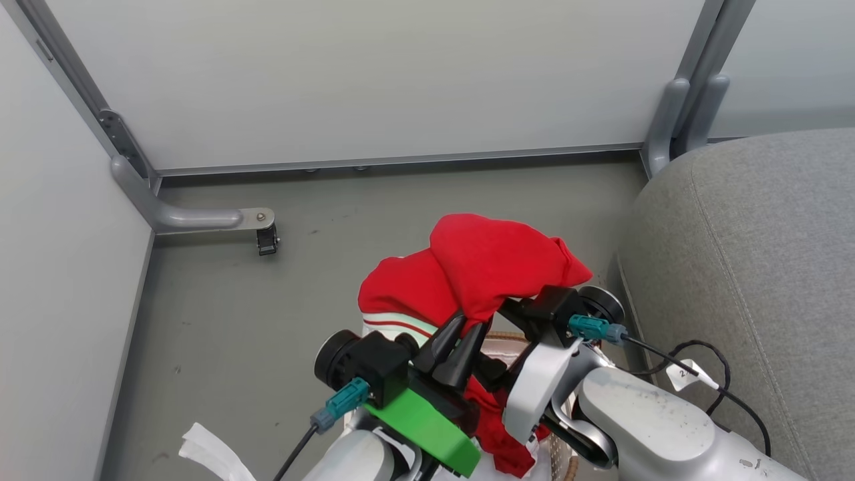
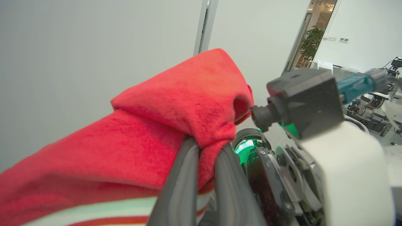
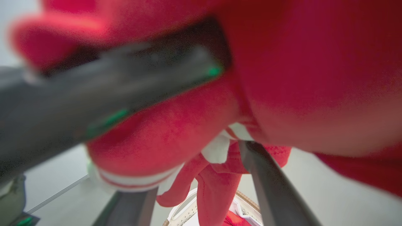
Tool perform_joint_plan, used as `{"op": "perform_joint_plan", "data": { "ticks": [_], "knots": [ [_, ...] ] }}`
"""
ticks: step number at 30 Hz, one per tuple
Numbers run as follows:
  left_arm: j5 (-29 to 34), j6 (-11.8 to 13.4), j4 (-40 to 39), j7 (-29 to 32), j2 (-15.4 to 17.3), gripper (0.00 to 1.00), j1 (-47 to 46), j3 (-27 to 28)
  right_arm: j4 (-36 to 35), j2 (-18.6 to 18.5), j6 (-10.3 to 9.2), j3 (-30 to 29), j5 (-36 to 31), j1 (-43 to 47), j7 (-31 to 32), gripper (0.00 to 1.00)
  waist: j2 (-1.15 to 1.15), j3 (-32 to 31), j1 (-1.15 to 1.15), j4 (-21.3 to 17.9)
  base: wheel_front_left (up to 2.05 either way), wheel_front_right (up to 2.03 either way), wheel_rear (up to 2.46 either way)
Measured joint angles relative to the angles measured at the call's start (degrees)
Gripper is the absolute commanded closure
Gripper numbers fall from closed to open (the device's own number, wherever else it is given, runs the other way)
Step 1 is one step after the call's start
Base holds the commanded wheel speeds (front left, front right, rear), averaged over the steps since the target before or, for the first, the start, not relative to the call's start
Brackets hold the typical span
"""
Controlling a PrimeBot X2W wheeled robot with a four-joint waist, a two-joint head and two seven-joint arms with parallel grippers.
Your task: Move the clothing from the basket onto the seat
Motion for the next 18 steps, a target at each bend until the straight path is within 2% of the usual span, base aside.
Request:
{"op": "perform_joint_plan", "data": {
  "ticks": [1,14,15,16,17,18],
  "knots": [
    [0.0,0.0,0.1,0.0,0.0,1.0,0.0,-0.1,0.1,0.1,0.0,-0.3,-0.6,0.1,0.0,1.0,0.0,-0.1,0.0,0.1,0.0,0.0,0.0],
    [0.4,0.0,0.1,0.0,0.0,1.0,0.1,2.0,0.0,1.3,0.0,-7.7,-6.1,3.1,0.0,1.0,0.0,0.1,0.0,-0.9,0.0,0.0,0.0],
    [0.7,0.0,0.1,0.0,0.0,0.96,0.2,2.2,-0.3,1.3,0.0,-8.3,-6.4,3.4,0.0,1.0,0.0,0.2,0.0,-1.1,0.0,0.0,0.0],
    [1.0,0.0,0.0,0.0,0.0,0.64,0.2,2.6,-0.6,1.3,0.0,-8.7,-6.7,3.6,0.0,1.0,0.0,0.2,0.0,-1.3,0.0,0.0,0.0],
    [1.4,0.0,-0.1,0.0,0.0,0.07,0.3,3.1,-1.0,1.4,0.0,-9.2,-7.1,3.9,0.0,1.0,0.0,0.3,0.0,-1.6,0.0,0.0,0.0],
    [1.5,0.0,0.0,0.0,0.0,0.0,0.3,3.5,-1.4,1.4,0.0,-9.7,-7.3,4.3,0.0,1.0,0.0,0.3,0.0,-1.8,0.0,0.0,0.0]
  ]
}}
